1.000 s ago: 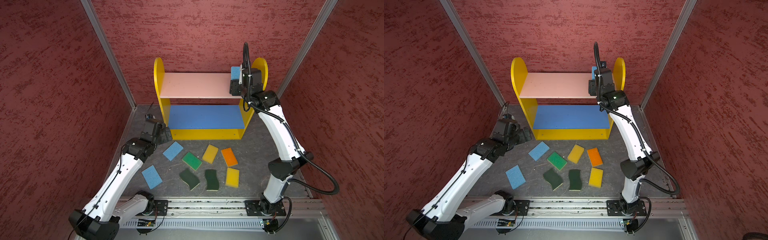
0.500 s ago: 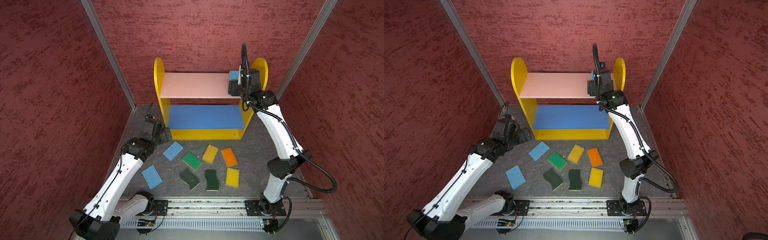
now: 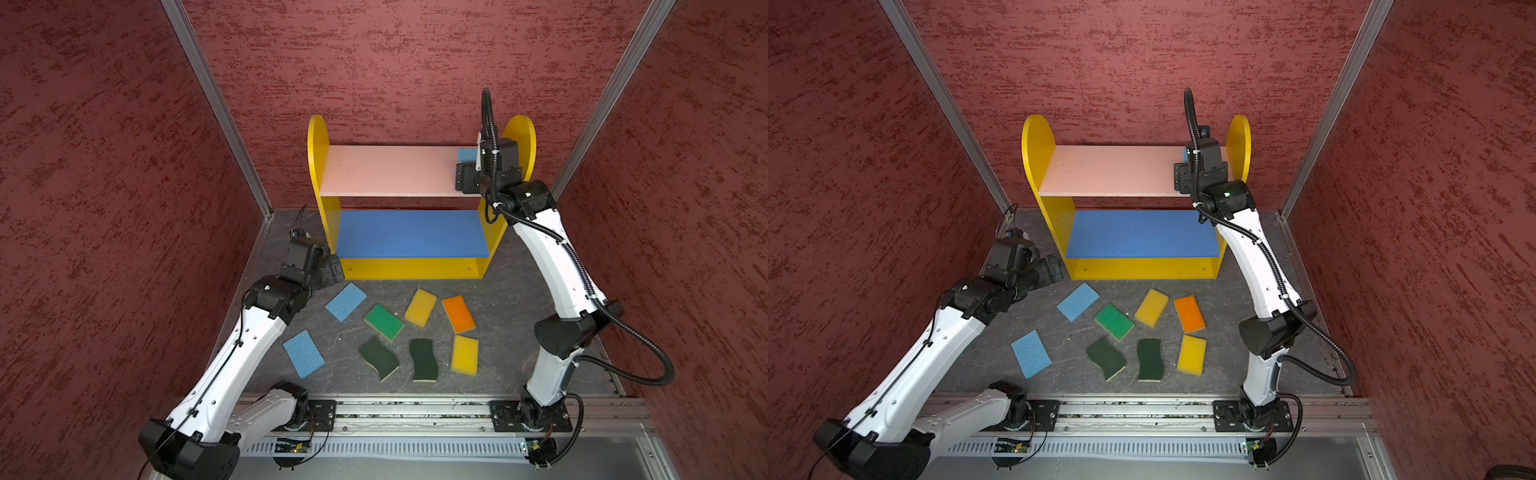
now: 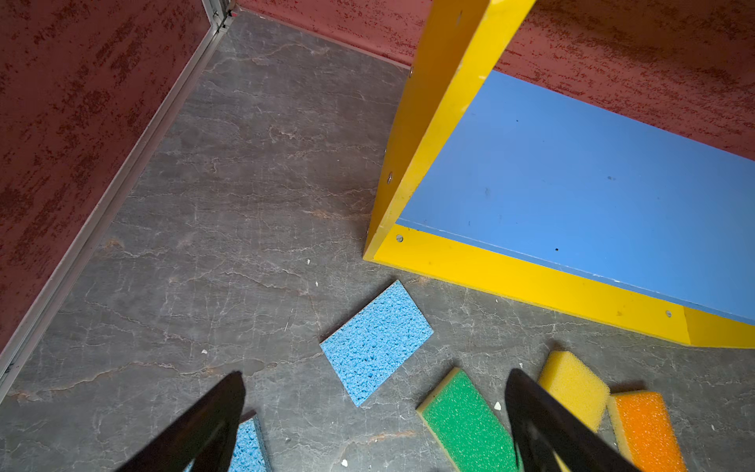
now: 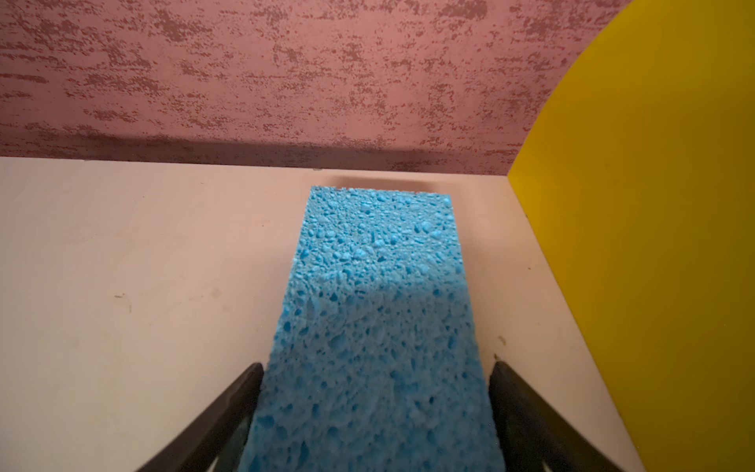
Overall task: Arrange cleaning sponges on a shelf
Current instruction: Place the cleaning sponge at the shelf.
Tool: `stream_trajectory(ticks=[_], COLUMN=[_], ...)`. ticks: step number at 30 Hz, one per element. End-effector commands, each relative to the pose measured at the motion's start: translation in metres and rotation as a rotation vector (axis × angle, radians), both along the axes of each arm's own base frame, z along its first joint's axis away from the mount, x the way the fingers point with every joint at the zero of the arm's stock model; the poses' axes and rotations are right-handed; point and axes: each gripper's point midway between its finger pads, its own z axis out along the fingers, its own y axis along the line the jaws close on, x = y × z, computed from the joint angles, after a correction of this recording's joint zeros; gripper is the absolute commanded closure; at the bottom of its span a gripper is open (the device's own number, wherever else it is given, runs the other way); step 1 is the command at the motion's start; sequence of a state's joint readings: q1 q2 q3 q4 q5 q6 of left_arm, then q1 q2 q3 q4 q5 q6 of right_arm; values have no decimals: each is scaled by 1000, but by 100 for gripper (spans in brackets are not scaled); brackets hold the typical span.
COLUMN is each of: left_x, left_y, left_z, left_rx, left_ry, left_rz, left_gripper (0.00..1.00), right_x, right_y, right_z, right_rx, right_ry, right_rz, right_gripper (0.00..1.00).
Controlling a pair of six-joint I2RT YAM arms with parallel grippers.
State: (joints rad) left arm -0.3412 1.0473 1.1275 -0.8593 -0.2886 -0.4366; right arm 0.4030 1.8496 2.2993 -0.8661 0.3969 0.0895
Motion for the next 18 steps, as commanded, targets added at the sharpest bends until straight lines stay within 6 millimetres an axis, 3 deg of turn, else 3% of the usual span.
stream_trajectory(ticks=[1, 18], left_x=[-1, -7], left_y=[0, 1], left_z=[-2, -12], left_rx=[-9, -9], left_ry=[4, 31], left_rz=[-2, -5], left_gripper=[1, 1], right_x=[-13, -24], right_y=[-6, -11], right_z=[19, 26], right_rx=[7, 25], right_ry=[-29, -27], right_rz=[3, -8], right_gripper=[13, 13])
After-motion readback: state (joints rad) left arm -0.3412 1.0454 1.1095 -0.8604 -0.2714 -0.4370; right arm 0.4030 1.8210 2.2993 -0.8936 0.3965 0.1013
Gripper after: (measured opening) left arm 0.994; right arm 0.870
